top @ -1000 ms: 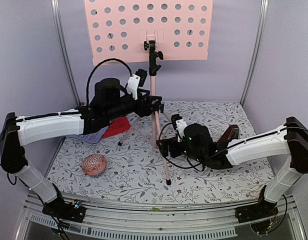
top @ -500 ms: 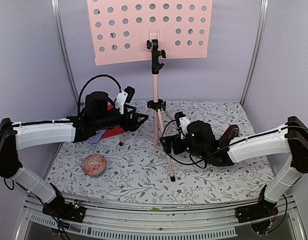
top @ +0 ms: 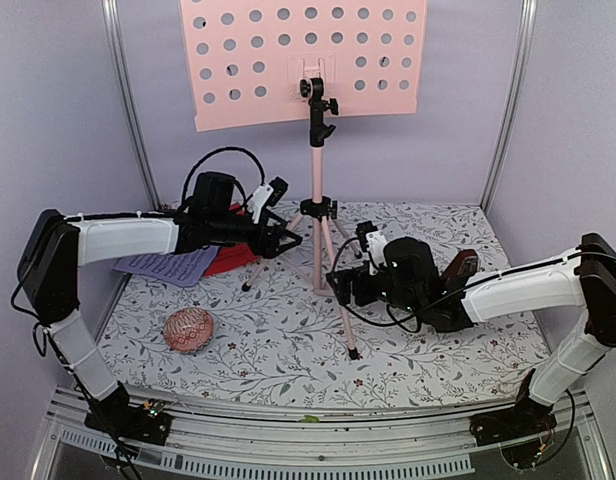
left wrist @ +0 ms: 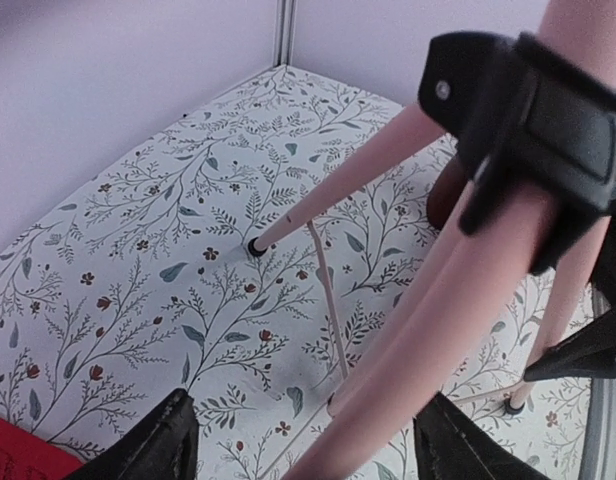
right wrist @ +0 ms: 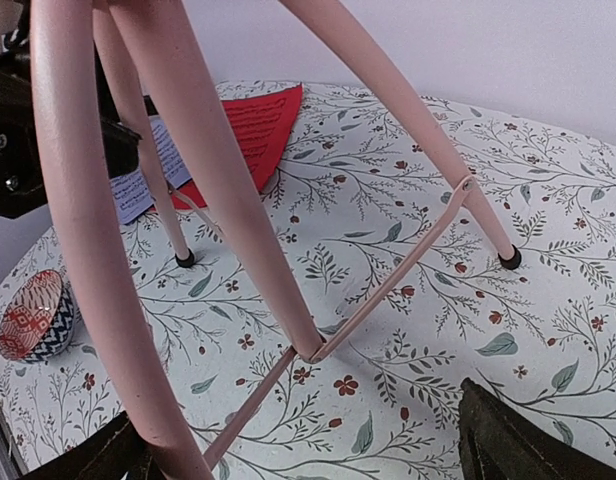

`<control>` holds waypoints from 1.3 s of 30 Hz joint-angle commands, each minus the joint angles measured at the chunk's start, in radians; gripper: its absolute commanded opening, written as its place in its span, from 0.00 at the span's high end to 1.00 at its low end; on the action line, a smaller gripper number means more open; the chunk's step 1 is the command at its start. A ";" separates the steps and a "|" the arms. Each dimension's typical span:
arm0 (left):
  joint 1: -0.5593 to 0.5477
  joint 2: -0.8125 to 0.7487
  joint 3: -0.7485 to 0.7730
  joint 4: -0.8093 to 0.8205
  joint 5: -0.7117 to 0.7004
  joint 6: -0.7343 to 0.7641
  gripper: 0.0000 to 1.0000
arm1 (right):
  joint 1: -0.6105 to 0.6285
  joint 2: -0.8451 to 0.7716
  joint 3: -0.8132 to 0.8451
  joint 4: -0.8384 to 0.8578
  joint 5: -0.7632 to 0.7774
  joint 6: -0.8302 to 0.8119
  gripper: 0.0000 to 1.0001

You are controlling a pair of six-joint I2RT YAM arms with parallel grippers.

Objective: Set up the instrument practice props

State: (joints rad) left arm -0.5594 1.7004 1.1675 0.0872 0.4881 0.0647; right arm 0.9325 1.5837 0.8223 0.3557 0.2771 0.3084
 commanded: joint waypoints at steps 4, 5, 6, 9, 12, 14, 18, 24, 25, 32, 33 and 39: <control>0.010 0.082 0.087 -0.119 0.093 0.088 0.38 | -0.057 -0.015 -0.017 -0.039 -0.051 -0.032 0.01; 0.009 0.081 0.083 -0.119 0.092 0.087 0.40 | -0.065 -0.014 -0.017 -0.040 -0.064 -0.032 0.01; 0.008 0.079 0.078 -0.118 0.089 0.088 0.44 | -0.072 -0.011 -0.016 -0.041 -0.074 -0.034 0.01; -0.001 0.066 0.063 -0.115 0.066 0.087 0.56 | -0.095 0.000 -0.004 -0.048 -0.099 -0.049 0.01; -0.021 0.050 0.047 -0.119 0.030 0.088 0.68 | -0.116 0.015 0.017 -0.064 -0.118 -0.063 0.01; -0.036 0.032 0.032 -0.119 0.007 0.082 0.77 | -0.128 0.023 0.034 -0.072 -0.123 -0.078 0.01; -0.060 -0.017 -0.028 -0.093 -0.052 0.059 0.92 | -0.157 0.037 0.063 -0.094 -0.124 -0.110 0.01; -0.133 -0.082 -0.093 -0.072 -0.193 0.011 1.00 | -0.212 0.076 0.118 -0.122 -0.139 -0.165 0.01; -0.153 -0.089 -0.097 -0.072 -0.232 0.006 1.00 | -0.222 0.085 0.129 -0.124 -0.143 -0.174 0.01; -0.302 -0.080 -0.055 -0.129 -0.499 -0.114 1.00 | -0.287 0.187 0.213 -0.122 -0.176 -0.213 0.01; -0.325 -0.076 -0.047 -0.138 -0.551 -0.134 1.00 | -0.296 0.204 0.233 -0.123 -0.178 -0.225 0.01; -0.439 -0.025 0.042 -0.213 -0.728 -0.292 1.00 | -0.350 0.324 0.371 -0.104 -0.235 -0.274 0.01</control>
State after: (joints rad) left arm -0.8970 1.6539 1.1389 -0.0467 -0.1604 -0.1352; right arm 0.6437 1.8256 1.0920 0.2161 0.0357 0.0612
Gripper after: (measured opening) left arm 0.112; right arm 0.989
